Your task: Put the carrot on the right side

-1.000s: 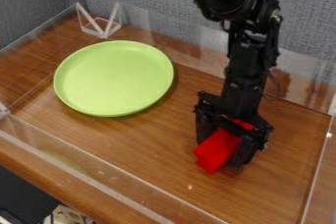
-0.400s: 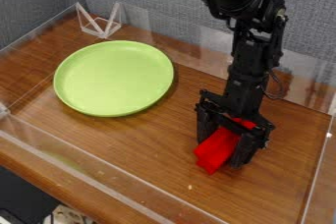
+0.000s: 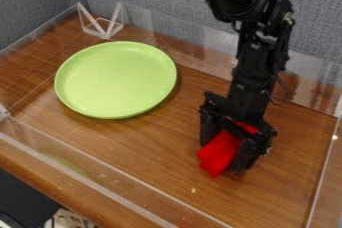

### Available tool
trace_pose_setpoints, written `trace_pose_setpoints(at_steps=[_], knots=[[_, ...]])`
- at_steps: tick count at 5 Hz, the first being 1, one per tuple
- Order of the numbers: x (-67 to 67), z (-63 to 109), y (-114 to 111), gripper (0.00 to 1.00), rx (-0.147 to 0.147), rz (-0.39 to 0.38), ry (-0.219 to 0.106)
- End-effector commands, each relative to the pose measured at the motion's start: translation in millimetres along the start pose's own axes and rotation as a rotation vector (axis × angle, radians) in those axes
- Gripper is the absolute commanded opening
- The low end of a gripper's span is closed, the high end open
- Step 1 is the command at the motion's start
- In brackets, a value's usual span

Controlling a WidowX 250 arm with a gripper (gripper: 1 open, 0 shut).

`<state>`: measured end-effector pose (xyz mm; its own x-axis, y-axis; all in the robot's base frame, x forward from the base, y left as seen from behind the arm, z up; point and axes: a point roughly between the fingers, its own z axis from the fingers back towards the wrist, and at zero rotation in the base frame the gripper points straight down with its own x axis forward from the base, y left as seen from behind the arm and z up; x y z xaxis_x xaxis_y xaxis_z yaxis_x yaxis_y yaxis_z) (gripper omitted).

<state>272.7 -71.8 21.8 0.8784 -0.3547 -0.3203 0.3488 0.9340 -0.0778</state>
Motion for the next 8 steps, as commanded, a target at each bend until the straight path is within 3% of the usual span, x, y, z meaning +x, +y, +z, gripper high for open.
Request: trace_pose_setpoints(at_steps=[1,4,5,6,7,8], knots=[[-5.4,5.6,5,1.00,0.012,-0.019,-0.025],[-8.4,8.1,21,1.00,0.051,-0.119,-0.027],[-8.0,7.8,17,0.00,0.057,-0.135,-0.036],[-4.7,8.6,8,0.00,0.060,-0.144,-0.060],[-7.9,12.7,10,1.00,0.076,-0.203,-0.071],[-11.7,21.1,11,1.00,0.100,-0.259,-0.092]])
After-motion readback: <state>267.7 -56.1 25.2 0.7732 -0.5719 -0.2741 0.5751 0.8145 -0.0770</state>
